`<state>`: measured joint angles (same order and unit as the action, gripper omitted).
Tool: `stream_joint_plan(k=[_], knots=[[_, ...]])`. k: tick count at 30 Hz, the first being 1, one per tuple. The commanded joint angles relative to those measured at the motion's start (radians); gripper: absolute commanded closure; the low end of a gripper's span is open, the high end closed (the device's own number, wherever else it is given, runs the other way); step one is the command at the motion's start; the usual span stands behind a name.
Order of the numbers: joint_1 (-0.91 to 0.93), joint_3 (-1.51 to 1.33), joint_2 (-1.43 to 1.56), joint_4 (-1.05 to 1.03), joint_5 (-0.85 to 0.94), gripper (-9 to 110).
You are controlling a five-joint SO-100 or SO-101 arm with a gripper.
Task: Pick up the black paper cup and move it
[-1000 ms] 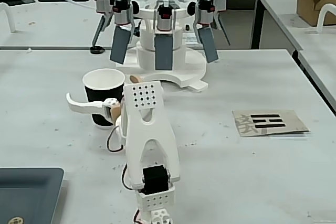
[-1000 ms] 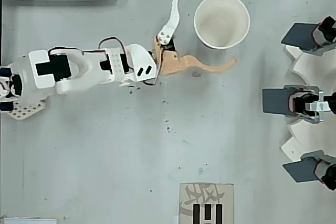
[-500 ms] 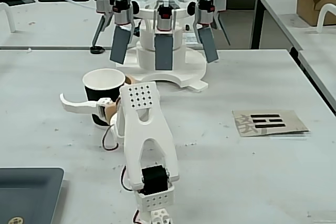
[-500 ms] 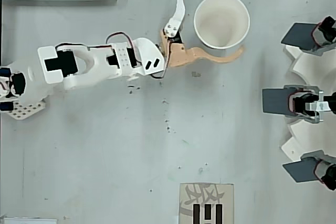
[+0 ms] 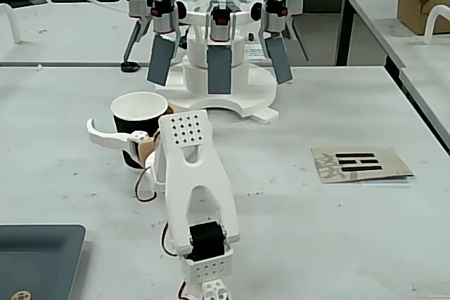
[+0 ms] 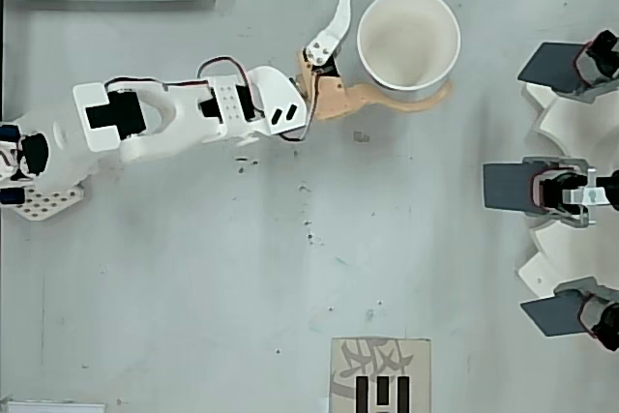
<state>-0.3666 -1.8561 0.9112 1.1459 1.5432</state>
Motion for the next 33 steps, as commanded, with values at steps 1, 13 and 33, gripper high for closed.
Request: stream_joint_plan(k=[1,13,33], knots=[[-0.008,0.041,0.021,0.003,-0.011,65],[-0.008,0.041,0.021,0.008,-0.023,77],[-0.006,0.021,0.086,-0.021,-0.003,93]])
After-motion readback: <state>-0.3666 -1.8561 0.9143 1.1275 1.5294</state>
